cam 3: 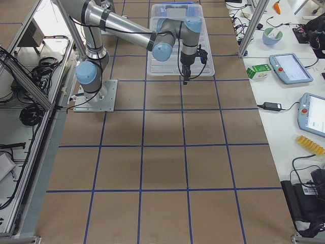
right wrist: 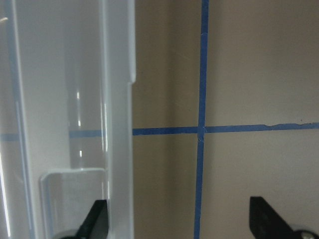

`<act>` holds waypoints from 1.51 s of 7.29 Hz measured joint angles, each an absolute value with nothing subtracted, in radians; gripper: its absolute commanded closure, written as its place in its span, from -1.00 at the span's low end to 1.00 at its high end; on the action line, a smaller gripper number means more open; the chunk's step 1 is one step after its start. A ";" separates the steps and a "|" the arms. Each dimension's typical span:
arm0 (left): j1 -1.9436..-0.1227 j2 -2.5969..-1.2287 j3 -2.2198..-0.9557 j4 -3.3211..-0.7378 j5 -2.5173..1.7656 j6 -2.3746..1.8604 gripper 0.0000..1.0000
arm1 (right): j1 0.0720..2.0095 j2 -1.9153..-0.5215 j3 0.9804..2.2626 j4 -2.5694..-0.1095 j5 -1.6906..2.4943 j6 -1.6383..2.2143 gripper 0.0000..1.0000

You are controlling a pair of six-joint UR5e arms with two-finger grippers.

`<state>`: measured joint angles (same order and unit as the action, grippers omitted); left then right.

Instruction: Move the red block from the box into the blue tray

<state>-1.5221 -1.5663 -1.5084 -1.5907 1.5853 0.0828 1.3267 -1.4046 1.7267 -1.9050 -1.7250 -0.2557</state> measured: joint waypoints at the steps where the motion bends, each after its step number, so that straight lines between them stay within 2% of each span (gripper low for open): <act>1: -1.522 -1.566 -1.509 -1.591 1.585 0.083 -1.00 | 1.315 -1.406 1.725 -1.901 -1.726 -0.265 -1.00; 8: -1.525 -1.588 -1.524 -1.584 1.577 0.048 -1.00 | 1.288 -1.422 1.727 -1.877 -1.727 -0.284 -1.00; 11: -1.526 -1.664 -1.582 -1.545 1.542 -0.169 -1.00 | 1.269 -1.422 1.727 -1.876 -1.725 -0.315 -1.00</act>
<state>-1.5261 -1.6639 -1.5819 -1.5446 1.5416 -0.1692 1.2688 -1.4220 1.7270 -1.8762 -1.7252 -0.3151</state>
